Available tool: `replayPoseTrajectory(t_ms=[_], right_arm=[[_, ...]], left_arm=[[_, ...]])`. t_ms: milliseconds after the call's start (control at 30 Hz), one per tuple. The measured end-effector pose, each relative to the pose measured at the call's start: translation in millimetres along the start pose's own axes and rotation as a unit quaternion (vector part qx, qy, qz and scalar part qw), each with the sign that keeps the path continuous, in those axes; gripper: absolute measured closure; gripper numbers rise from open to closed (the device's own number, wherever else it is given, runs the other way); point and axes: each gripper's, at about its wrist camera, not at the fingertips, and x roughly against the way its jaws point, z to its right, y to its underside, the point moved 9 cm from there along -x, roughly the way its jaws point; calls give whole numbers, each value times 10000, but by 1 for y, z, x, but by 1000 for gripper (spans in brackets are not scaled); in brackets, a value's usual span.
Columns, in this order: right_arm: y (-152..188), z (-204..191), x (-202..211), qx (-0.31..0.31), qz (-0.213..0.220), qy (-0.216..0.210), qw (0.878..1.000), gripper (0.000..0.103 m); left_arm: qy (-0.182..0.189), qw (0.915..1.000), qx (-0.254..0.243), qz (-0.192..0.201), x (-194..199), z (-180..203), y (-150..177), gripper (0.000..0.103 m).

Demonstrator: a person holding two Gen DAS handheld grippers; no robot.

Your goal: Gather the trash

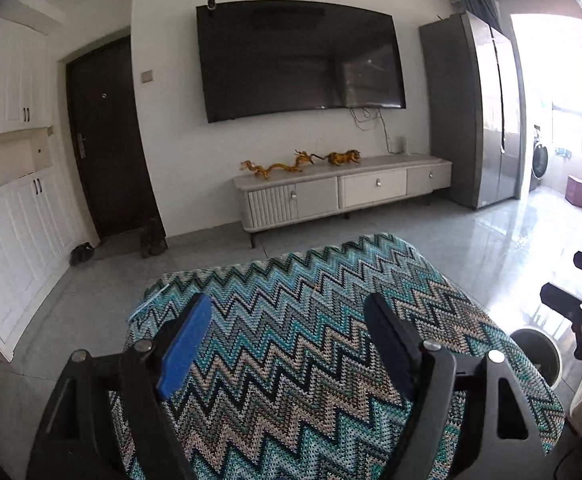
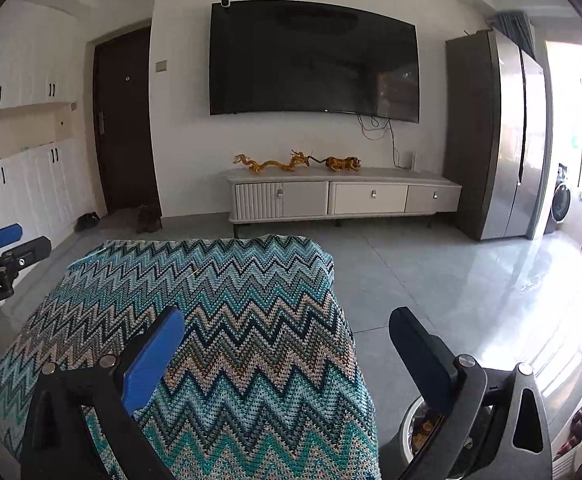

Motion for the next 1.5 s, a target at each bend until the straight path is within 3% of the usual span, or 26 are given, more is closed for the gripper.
replayPoseTrajectory(t_ms=[100, 500, 1500], right_arm=[[-3, -2, 2, 41, 56, 63, 10000, 0], [-7, 18, 11, -1, 288, 511, 9983, 0], [-3, 29, 16, 1, 423, 750, 9963, 0]], left_arm=[[-116, 9998, 63, 171, 9, -2, -3, 13], [-380, 9987, 135, 312, 9, 11, -7, 5], [-413, 9981, 195, 402, 10, 18, -5, 3]])
